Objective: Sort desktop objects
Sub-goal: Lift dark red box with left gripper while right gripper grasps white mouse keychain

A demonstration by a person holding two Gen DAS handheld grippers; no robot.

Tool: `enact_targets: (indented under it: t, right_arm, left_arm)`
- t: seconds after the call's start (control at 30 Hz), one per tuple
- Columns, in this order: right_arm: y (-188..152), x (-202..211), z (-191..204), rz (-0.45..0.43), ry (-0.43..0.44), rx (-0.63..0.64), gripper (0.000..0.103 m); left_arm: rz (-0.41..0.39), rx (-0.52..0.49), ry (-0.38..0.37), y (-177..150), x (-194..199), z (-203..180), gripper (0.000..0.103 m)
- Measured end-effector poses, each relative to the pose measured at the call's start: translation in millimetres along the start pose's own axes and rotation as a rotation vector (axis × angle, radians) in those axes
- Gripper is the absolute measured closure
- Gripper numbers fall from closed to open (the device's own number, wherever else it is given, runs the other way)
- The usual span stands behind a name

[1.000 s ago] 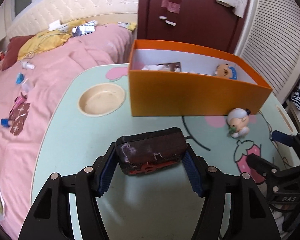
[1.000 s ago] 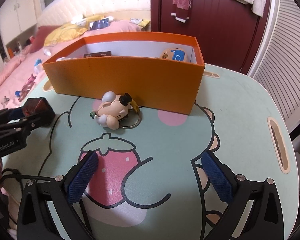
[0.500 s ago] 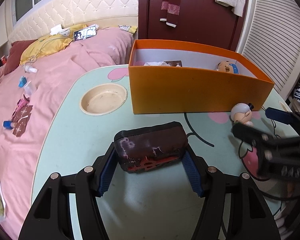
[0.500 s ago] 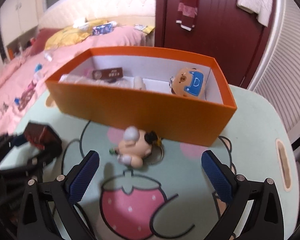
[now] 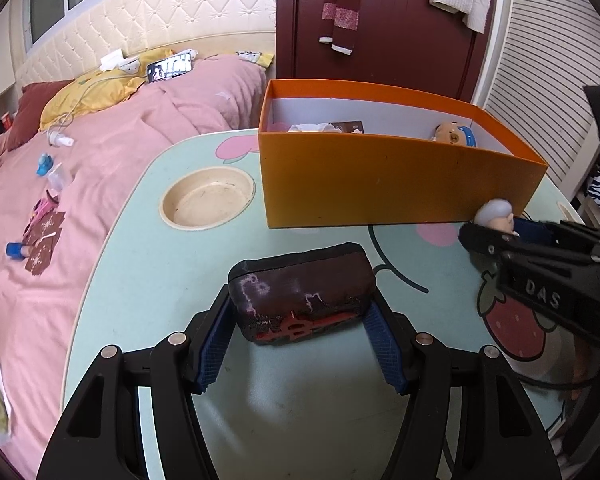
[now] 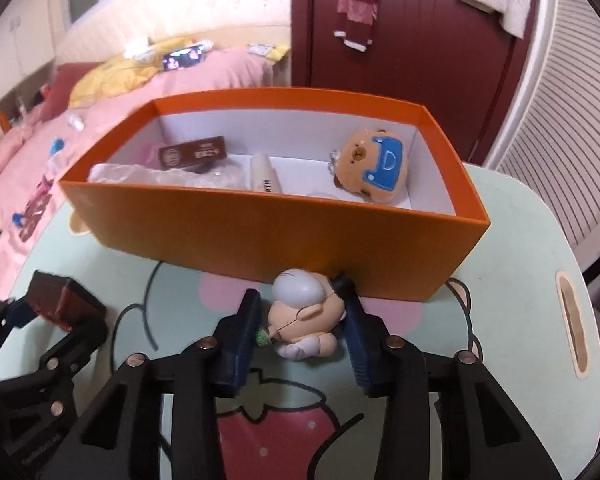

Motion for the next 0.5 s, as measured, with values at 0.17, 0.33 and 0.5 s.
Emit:
enact_targets:
  t: [0.17, 0.33, 0.5]
  right_arm:
    - [-7, 12, 3, -0.008, 0.007, 0.025, 0.064]
    - [-2, 28, -1, -0.057, 0.014, 0.012, 0.064]
    - [10, 44, -7, -0.094, 0.034, -0.014, 0.064]
  left_arm:
    - [-0.005, 0.002, 0.002, 1, 2, -1, 0.04]
    - [-0.043, -0.005, -0.003, 10, 12, -5, 0.04]
    - [-0.114, 0.0, -0.02, 33, 32, -8, 0.04]
Point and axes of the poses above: each gripper's, at about its wrist camera, not at the fingertips, and x roughly against the way its jaws point, z to its left, y to its top, the point moved 7 cm from there along -x, roughly the way its jaws point, and after that the axes turned 10 degrees about -z, right-handed, at the moved point
